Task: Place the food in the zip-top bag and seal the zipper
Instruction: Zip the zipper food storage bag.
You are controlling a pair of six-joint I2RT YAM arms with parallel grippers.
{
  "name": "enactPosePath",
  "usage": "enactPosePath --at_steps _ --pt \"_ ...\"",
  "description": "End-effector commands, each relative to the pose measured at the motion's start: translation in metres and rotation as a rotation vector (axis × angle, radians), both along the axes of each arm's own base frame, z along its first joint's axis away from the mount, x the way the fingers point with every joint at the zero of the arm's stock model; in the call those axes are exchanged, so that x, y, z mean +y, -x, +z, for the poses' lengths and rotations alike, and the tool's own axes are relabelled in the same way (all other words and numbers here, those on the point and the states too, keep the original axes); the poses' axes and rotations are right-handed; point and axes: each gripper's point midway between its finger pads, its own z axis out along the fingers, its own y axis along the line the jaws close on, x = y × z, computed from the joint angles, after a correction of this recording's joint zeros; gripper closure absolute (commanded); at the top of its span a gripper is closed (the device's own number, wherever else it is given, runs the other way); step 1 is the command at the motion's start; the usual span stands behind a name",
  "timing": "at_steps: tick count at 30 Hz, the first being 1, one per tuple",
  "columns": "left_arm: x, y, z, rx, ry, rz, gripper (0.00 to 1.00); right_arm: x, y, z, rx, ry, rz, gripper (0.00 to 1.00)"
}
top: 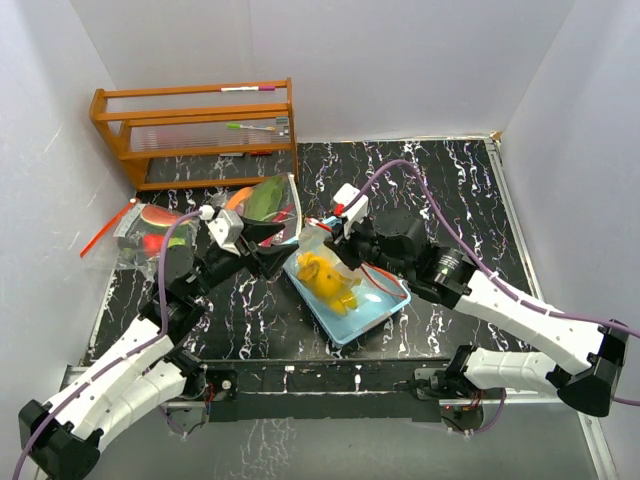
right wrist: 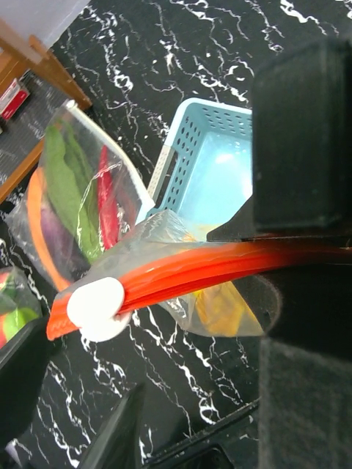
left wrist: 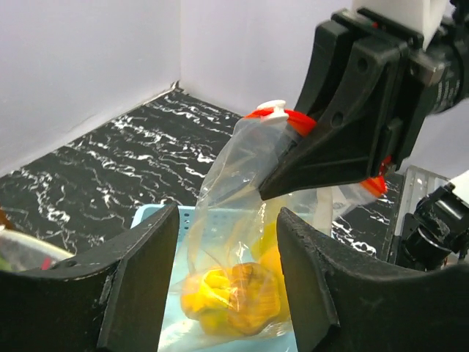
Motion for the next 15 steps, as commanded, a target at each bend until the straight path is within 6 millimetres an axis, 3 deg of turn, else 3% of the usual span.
enactPosePath --at_steps 1,4,8,15 --pt "-0.011 0.017 0.036 -0.165 0.139 -0.113 0.44 0.009 0.009 0.046 -0.107 -0.111 0.089 0.92" --pt "-0.023 0.021 0.034 -0.160 0.123 -0.200 0.37 0.010 0.012 0.046 -0.106 -0.111 0.105 0.92" --pt "-0.028 0.025 0.044 -0.183 0.173 -0.249 0.36 0.010 0.015 0.046 -0.107 -0.109 0.125 0.92" --pt "-0.036 0.027 0.045 -0.194 0.171 -0.308 0.44 0.007 0.020 0.050 -0.112 -0.109 0.141 0.92"
